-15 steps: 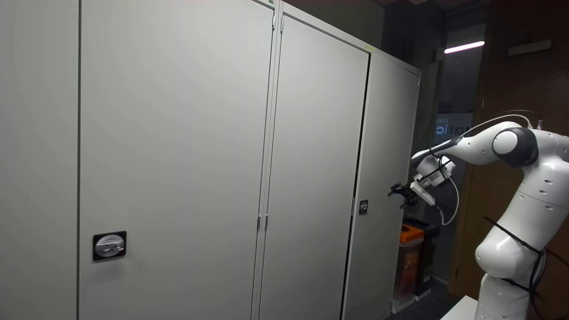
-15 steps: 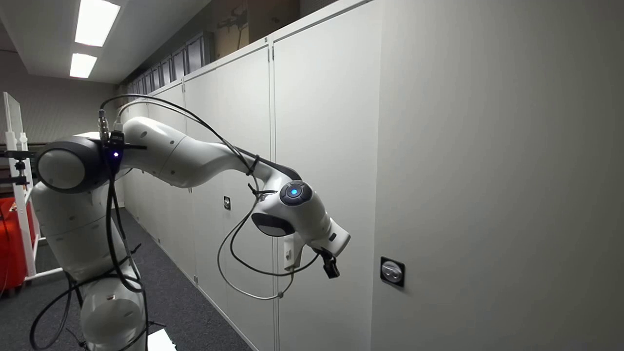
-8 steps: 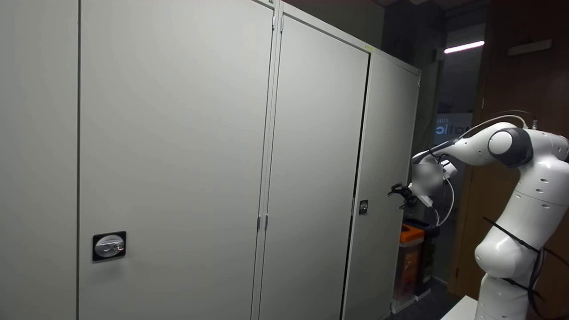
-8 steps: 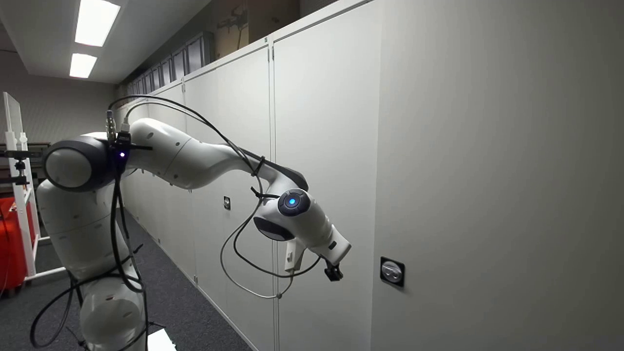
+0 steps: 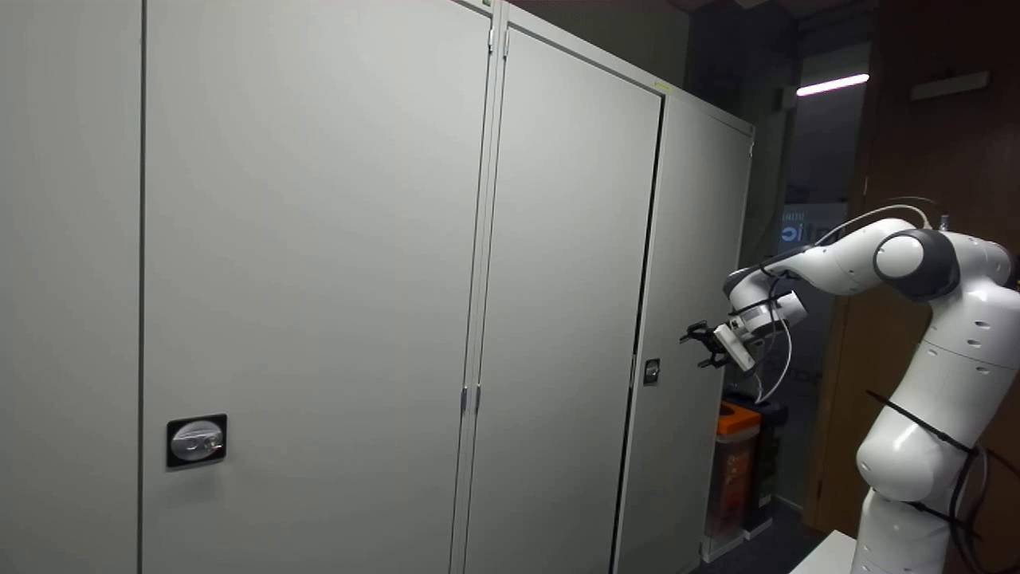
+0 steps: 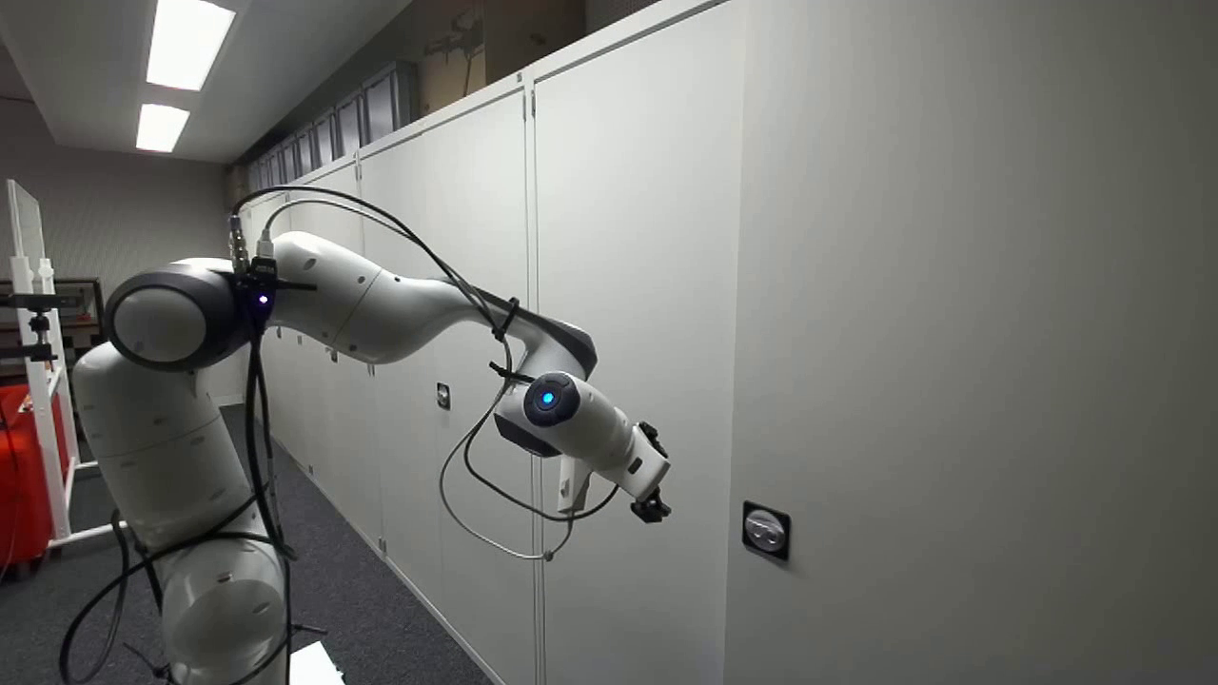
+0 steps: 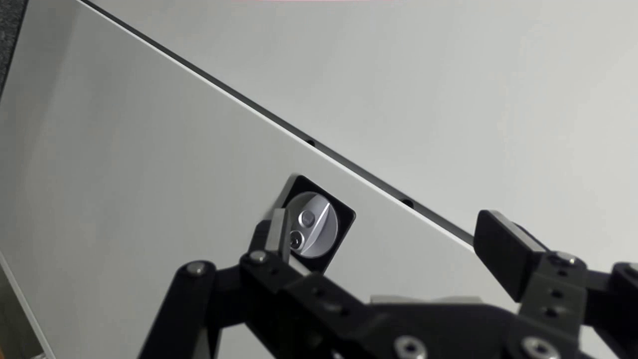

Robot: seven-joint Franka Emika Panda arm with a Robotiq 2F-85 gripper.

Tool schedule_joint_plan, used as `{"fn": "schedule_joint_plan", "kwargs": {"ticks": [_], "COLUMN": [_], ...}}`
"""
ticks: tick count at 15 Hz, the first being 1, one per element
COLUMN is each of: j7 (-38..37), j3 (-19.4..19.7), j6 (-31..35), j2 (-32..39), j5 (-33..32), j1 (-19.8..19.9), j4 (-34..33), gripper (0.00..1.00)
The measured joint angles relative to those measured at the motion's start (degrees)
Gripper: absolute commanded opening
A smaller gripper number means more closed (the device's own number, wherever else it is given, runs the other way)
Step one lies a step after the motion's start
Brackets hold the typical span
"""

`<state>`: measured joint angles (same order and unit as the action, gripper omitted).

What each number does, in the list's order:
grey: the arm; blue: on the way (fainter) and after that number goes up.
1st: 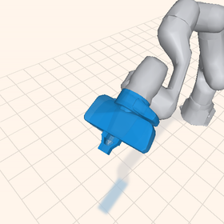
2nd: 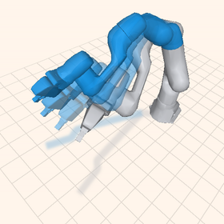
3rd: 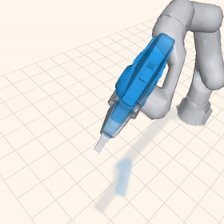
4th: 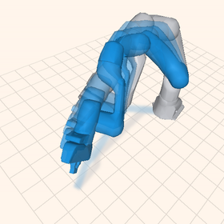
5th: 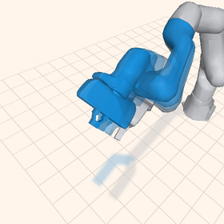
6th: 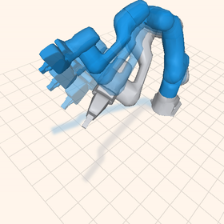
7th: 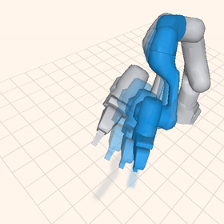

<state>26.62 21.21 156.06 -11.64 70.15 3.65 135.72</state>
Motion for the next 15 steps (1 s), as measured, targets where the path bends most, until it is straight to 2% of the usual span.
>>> {"fn": "schedule_joint_plan", "kwargs": {"ticks": [5,9,15], "j7": [5.3,9.5,11.3], "j3": [0.5,2.4,5.2], "j6": [0.6,0.5,-1.4], "j2": [1.1,4.4,11.8], "j5": [9.5,16.4,22.1], "j1": [-0.7,-0.5,0.0], "j4": [-0.4,-2.1,-7.0], "gripper": [1.00,1.00,1.00]}}
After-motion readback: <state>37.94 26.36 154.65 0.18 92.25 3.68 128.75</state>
